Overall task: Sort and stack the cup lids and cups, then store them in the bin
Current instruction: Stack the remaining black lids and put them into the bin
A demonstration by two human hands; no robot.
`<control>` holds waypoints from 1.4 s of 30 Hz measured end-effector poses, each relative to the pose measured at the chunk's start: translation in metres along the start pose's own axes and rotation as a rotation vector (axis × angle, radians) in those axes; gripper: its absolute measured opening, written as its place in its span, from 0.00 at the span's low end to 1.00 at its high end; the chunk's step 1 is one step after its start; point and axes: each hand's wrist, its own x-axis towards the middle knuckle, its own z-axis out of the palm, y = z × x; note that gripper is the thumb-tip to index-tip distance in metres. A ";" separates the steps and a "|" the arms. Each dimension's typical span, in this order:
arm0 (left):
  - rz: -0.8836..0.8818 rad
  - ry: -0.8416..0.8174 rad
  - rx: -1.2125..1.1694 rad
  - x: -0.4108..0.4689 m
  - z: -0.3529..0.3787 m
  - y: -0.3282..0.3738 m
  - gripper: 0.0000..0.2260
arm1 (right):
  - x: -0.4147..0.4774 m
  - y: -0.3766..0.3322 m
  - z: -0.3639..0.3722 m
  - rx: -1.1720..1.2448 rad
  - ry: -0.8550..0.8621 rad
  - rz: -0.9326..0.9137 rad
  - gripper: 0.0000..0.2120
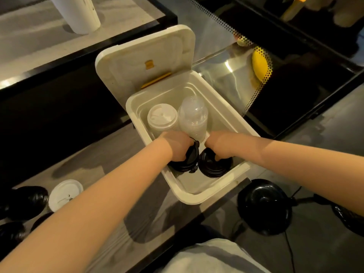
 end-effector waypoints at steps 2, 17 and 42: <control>-0.030 0.009 -0.003 0.003 0.000 -0.001 0.15 | -0.001 -0.002 -0.003 -0.061 -0.021 0.010 0.15; -0.076 0.066 0.036 0.005 0.009 -0.004 0.16 | 0.001 -0.001 -0.007 0.079 0.075 0.049 0.17; -0.482 0.655 -0.397 -0.225 0.087 -0.080 0.20 | -0.059 -0.167 -0.084 0.244 0.692 -0.116 0.20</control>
